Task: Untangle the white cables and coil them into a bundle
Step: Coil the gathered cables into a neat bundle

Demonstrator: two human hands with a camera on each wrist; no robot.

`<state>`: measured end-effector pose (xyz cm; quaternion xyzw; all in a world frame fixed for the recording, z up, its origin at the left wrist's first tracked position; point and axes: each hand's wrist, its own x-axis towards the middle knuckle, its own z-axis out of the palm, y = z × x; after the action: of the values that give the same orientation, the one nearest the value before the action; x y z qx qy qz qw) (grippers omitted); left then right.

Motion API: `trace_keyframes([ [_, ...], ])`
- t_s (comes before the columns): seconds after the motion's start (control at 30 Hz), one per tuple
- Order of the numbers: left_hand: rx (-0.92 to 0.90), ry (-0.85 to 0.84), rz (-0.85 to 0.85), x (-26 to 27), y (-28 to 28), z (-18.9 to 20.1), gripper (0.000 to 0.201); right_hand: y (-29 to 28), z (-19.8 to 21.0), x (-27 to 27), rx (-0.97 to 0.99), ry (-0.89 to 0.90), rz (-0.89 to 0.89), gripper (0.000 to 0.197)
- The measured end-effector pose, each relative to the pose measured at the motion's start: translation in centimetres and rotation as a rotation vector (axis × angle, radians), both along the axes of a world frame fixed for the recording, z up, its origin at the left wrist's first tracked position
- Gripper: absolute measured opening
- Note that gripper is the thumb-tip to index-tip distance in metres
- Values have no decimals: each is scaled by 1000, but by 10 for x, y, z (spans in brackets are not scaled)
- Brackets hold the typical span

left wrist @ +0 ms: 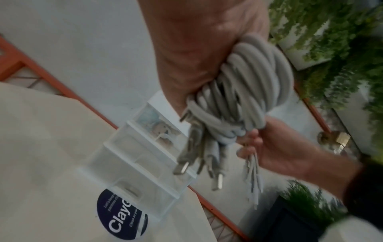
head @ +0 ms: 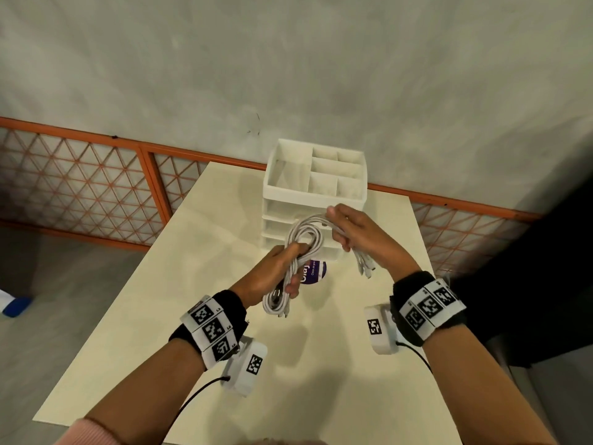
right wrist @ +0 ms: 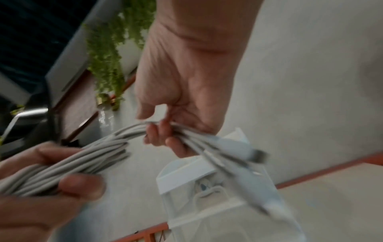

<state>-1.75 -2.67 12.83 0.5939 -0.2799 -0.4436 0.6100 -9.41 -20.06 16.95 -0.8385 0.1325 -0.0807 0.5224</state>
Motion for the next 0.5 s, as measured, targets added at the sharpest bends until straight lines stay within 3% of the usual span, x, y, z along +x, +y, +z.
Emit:
trace_keyframes([
  [0.07,-21,10,75,4,1,-1,45,-5,-11,-10,17,-6,29,32],
  [0.27,-79,39,231,3,-11,-1,38,37,-34,-5,55,-196,-196,22],
  [0.37,-126,-22,226,1,-10,1,38,54,-33,-7,84,-206,-175,24],
  [0.5,-206,-25,125,-1,-5,3,17,54,-29,-6,-63,-133,-144,28],
])
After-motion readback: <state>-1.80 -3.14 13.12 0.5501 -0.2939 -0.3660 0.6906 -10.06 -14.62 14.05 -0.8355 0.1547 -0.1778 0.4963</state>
